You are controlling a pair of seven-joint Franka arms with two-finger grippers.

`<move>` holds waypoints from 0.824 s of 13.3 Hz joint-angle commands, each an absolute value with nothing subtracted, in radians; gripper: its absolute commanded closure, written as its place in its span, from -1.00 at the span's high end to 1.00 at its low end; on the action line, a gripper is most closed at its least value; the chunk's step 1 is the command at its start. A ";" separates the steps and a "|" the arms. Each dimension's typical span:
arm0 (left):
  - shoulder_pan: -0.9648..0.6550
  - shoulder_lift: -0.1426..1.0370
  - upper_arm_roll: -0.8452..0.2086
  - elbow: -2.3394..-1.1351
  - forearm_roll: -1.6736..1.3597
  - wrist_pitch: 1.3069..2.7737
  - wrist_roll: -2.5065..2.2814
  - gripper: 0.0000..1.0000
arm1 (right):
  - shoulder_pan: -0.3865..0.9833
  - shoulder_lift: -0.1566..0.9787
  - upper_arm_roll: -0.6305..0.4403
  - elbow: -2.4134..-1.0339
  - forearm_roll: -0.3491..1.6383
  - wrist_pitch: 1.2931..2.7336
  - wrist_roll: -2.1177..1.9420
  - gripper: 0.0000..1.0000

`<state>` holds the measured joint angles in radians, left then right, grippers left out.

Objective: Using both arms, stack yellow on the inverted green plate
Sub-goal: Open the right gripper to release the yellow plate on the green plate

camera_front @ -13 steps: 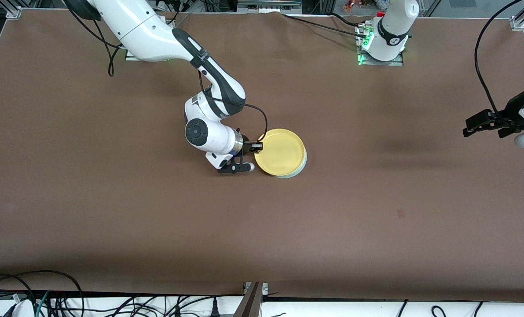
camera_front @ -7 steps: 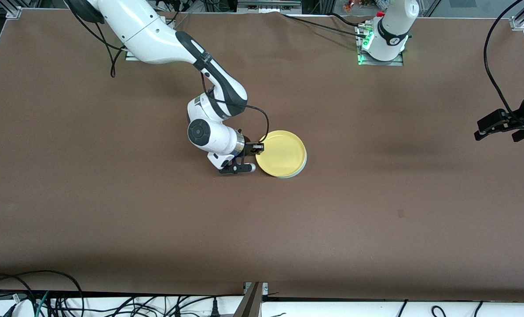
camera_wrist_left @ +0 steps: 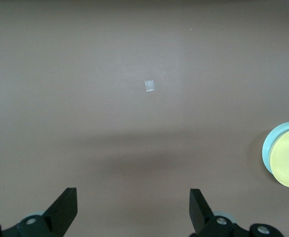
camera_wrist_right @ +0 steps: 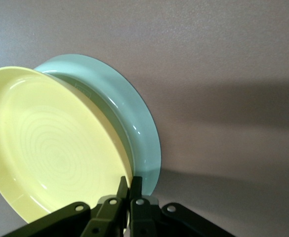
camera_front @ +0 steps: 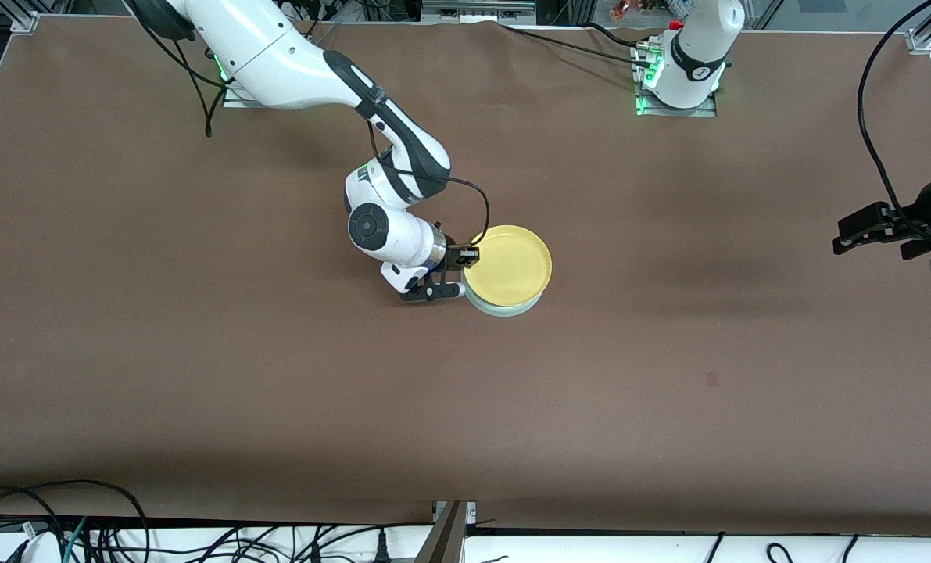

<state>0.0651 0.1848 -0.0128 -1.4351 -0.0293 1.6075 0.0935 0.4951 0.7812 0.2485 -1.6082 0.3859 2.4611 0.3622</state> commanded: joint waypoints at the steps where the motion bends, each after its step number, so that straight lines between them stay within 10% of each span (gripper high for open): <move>1: 0.063 0.198 -0.015 -1.399 -0.003 1.583 0.101 1.00 | 0.503 0.790 0.241 -1.592 0.388 2.468 0.374 -1.00; 11: 0.061 0.196 -0.032 -1.396 -0.005 1.583 0.101 1.00 | 0.502 0.788 0.232 -1.600 0.373 2.459 0.376 -1.00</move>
<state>0.0651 0.1848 -0.0258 -1.4304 -0.0292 1.6062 0.0935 0.4959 0.7812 0.2405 -1.6084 0.3841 2.4606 0.3622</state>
